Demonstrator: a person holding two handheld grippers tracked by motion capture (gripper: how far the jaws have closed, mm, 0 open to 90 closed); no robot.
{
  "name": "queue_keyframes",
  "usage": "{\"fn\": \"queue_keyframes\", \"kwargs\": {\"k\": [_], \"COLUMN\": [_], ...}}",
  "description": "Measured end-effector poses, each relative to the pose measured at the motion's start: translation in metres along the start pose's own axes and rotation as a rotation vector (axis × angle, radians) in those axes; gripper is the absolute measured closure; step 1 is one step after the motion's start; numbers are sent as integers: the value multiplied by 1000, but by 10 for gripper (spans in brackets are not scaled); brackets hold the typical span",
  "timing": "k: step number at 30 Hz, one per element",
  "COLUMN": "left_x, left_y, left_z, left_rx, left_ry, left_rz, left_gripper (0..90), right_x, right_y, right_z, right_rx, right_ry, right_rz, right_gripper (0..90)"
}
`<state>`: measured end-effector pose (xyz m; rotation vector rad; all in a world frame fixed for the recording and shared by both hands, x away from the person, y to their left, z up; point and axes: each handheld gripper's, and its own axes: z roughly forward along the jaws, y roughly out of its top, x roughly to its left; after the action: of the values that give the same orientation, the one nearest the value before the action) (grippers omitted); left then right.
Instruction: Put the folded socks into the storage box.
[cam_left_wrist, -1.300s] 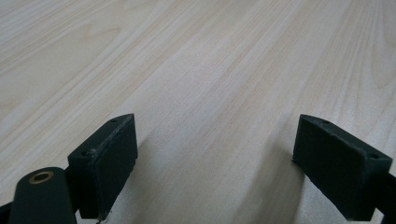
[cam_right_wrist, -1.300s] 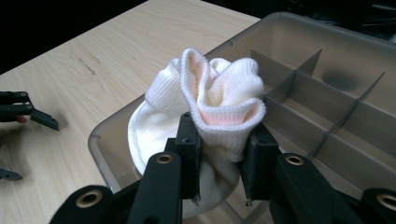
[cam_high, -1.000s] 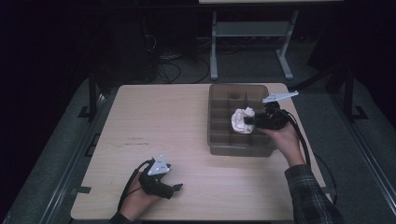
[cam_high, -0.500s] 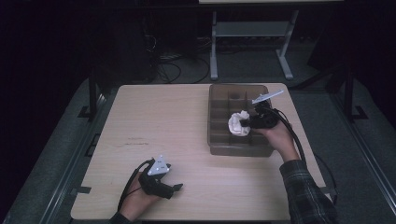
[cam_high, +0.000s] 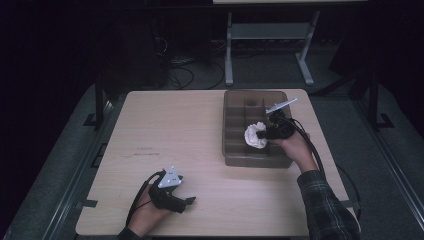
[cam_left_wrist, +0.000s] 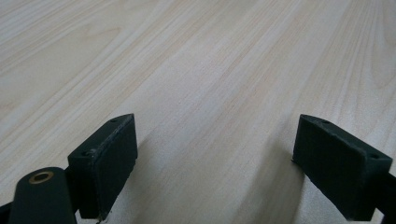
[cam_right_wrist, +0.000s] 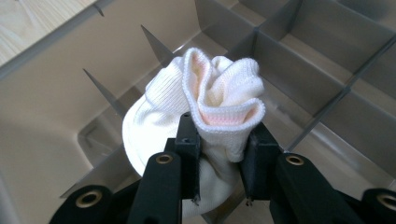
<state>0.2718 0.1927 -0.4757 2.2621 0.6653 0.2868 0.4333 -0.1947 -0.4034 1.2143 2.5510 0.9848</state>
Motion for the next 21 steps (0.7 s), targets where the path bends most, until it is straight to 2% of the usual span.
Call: {"fn": "queue_keyframes", "kwargs": {"k": [10,21], "left_x": [0,0], "left_y": [0,0], "left_z": [0,0], "left_rx": [0,0], "left_ry": [0,-1], "left_rz": [0,3], "left_gripper": [134,134], "right_x": [-1,-3], "right_y": [-1,3], "right_z": [8,19], "right_rx": [28,97], "right_ry": [-3,-7], "right_rz": [9,18], "right_gripper": [714,720]}}
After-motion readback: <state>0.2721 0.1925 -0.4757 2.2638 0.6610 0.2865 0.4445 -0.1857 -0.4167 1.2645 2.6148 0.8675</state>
